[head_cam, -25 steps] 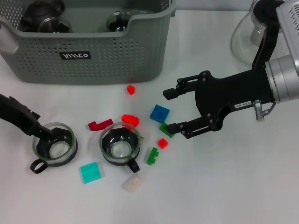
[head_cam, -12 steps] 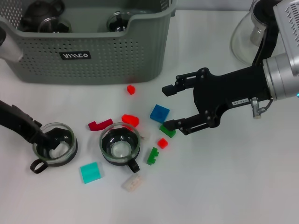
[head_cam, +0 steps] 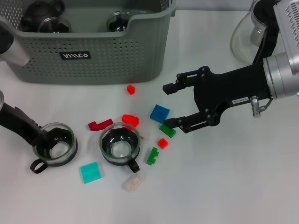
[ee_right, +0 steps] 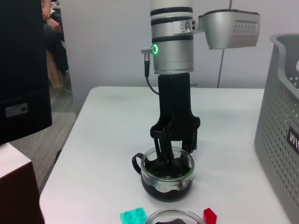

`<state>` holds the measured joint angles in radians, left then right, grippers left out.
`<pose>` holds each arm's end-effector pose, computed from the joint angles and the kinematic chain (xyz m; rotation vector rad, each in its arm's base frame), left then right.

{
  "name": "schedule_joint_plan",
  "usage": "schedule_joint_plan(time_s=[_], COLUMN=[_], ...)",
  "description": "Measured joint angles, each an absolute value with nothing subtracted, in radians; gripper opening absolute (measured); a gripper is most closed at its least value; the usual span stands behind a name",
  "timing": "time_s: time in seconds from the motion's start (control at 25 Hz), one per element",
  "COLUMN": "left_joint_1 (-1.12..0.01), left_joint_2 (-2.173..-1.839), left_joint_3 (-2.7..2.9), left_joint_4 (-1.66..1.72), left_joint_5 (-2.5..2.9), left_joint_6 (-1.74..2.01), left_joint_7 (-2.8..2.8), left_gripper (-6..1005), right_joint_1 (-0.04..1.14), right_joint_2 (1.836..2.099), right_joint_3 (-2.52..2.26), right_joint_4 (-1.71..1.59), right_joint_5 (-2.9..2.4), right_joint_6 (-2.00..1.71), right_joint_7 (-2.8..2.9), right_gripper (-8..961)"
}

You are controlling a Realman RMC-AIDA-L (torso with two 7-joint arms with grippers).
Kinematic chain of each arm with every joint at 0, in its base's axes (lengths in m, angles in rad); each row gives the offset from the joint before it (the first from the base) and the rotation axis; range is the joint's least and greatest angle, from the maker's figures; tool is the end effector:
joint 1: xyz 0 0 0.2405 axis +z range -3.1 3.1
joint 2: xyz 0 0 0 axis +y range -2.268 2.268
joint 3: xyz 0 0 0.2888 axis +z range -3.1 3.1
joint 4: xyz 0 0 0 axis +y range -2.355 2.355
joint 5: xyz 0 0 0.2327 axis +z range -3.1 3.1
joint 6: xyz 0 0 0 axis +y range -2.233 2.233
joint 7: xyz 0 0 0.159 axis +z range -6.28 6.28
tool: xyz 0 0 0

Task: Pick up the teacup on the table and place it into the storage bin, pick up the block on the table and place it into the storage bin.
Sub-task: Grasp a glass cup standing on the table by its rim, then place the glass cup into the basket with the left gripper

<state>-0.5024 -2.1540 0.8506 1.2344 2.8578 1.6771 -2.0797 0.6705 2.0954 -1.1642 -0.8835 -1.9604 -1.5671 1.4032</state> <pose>-0.3314 0.3471 0.0201 -2.5570 -1.1195 0.5647 0.1797 0.3832 -0.0700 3.1005 0.0786 -0.4128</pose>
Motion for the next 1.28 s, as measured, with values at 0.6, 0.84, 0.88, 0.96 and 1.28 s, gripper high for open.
schedule_joint_plan(time_s=[0.6,0.84,0.88,0.96,1.28], left_joint_1=[-0.512,-0.522,-0.526,-0.541,-0.667], left_joint_2=[-2.138,-2.134,-2.131,-2.119,-2.030], left_joint_3=[0.870,0.837,0.824,0.781,0.465], left_joint_4=[1.221,1.267,1.276,1.291,1.183], left_joint_5=[2.858,2.812,2.793,2.742,2.445], left_joint_6=[1.663,1.750,1.773,1.825,1.934], left_joint_7=[-2.107,-2.094,-2.093,-2.092,-2.110], left_gripper=[120,40,40,40,41], right_joint_1=[0.672,0.672,0.672,0.672,0.664], right_joint_2=[2.095,2.095,2.095,2.094,2.093], right_joint_3=[-1.161,-1.159,-1.159,-1.158,-1.153], right_joint_4=[-0.883,-0.883,-0.883,-0.883,-0.884], right_joint_5=[-1.960,-1.960,-1.960,-1.960,-1.960], right_joint_6=[-1.555,-1.555,-1.555,-1.555,-1.551], right_joint_7=[1.402,1.402,1.402,1.402,1.392], right_gripper=[803,803,802,802,802])
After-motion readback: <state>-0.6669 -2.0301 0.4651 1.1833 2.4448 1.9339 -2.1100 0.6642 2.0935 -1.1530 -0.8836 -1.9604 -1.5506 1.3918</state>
